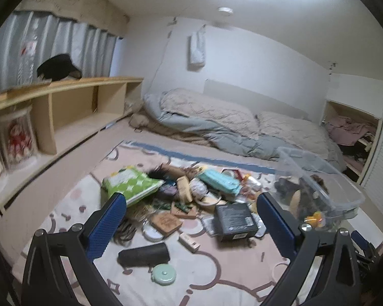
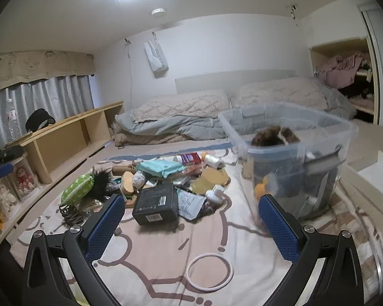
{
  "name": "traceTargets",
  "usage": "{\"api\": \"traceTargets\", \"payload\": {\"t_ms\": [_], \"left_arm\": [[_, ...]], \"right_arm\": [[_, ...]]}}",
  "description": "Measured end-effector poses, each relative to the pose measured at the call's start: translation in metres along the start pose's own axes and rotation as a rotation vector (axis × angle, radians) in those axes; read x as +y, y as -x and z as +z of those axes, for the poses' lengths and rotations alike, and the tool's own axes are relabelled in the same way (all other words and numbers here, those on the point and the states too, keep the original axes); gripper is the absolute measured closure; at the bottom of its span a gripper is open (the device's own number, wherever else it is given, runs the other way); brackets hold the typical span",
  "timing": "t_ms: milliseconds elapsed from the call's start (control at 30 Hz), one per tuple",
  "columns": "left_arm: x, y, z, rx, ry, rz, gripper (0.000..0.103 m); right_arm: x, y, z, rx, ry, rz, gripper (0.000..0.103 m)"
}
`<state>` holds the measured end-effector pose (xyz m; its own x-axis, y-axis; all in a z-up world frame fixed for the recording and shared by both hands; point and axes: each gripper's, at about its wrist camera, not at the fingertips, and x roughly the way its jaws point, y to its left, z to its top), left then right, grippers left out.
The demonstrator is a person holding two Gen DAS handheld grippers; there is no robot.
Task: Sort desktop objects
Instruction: 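Move both tools away from the bin toward the remaining items, then reach right tool to white ring while left tool approaches mint tape measure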
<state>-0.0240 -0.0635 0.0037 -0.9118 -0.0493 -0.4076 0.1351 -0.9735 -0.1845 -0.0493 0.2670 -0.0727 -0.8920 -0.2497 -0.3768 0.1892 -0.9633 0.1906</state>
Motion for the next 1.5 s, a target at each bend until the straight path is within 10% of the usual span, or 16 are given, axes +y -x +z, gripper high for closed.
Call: {"api": "traceTargets", "payload": {"t_ms": [1000, 1500], "left_arm": [[0.011, -0.121, -0.147, 0.372, -0.001, 0.167, 0.000], [0.013, -0.144, -0.179, 0.466, -0.050, 0.253, 0.000]], "right_arm": [[-0.020, -0.104, -0.115, 0.461, -0.058, -0.188, 0.000], [-0.001, -0.107, -0.131, 0.440, 0.055, -0.306, 0.000]]}}
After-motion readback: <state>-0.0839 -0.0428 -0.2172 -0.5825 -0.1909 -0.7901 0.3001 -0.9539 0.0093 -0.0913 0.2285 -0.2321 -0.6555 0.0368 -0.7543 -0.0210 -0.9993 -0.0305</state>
